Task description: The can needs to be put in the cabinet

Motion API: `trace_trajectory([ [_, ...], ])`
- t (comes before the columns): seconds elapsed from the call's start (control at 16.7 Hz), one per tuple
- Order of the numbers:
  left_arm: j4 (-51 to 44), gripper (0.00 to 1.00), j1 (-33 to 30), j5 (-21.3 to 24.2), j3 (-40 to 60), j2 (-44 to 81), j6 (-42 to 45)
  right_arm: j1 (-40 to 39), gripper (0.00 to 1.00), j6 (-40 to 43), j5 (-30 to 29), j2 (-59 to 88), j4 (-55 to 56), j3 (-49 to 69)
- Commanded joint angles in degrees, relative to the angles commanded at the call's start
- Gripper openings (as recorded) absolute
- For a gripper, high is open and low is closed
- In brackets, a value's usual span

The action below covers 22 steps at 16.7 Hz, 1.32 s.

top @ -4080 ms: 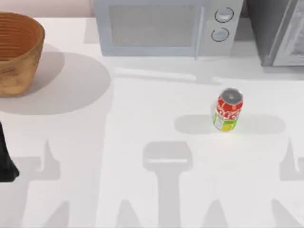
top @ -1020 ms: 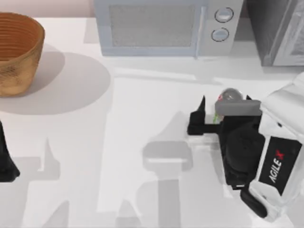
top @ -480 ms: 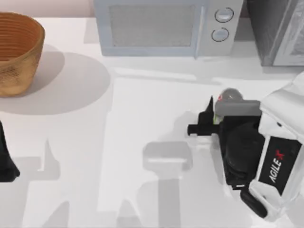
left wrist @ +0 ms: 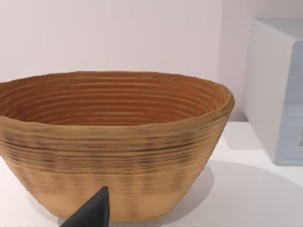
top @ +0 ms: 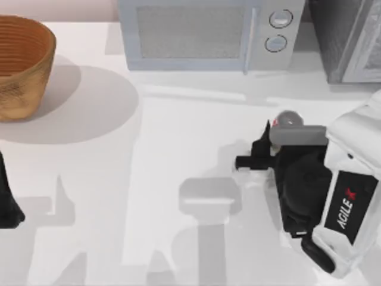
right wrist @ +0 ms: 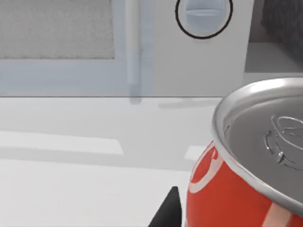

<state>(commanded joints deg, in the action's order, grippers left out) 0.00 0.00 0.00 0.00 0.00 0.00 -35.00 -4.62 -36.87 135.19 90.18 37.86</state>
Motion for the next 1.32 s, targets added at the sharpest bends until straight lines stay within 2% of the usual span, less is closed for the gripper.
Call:
trace_trajectory([
  [0.6, 0.0, 1.0, 0.0, 0.0, 0.0, 0.0, 0.0, 0.0, 0.0, -0.2, 0.0, -2.3, -2.2, 0.0],
  [1.32, 0.0, 1.0, 0.0, 0.0, 0.0, 0.0, 0.0, -0.1, 0.0, -0.2, 0.4, -36.2, -37.8, 1.4],
])
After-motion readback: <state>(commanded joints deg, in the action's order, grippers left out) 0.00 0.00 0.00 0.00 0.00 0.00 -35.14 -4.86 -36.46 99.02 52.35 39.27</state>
